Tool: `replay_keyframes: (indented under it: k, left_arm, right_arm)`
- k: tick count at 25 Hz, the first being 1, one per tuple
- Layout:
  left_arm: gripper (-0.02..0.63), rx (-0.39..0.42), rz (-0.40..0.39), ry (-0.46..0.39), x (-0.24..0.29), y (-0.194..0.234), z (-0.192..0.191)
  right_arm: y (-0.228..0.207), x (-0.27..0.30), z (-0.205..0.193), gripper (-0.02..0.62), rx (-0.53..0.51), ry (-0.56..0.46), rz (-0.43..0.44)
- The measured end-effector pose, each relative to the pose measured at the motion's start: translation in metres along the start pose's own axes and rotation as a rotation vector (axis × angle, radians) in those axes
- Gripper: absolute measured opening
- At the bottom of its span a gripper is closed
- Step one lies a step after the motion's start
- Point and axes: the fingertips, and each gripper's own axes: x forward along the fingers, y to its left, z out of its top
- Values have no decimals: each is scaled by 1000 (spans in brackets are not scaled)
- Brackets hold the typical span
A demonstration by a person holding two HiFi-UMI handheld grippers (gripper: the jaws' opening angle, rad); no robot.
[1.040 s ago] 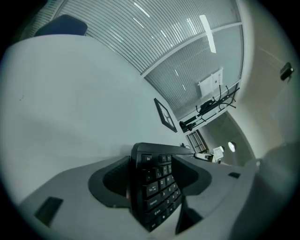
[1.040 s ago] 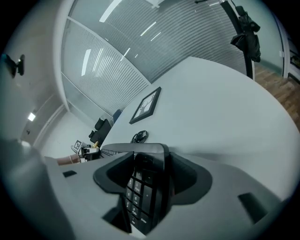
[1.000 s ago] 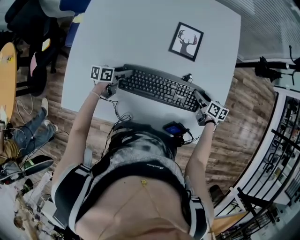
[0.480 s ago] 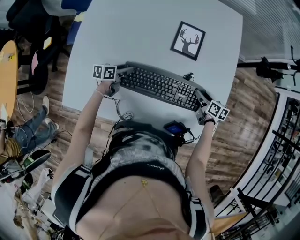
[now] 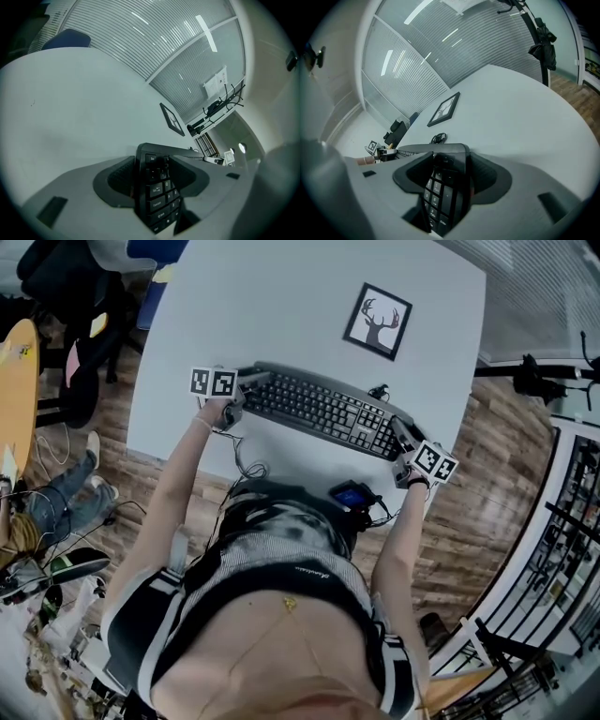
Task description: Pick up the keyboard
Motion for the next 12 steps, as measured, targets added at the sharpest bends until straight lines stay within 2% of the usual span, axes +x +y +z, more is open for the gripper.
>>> replay_keyframes:
  k: [12]
  left_arm:
    - [216,-2,3,-2,0,1,1]
  right_arm:
    - [-1,1,0,241,13,5,5]
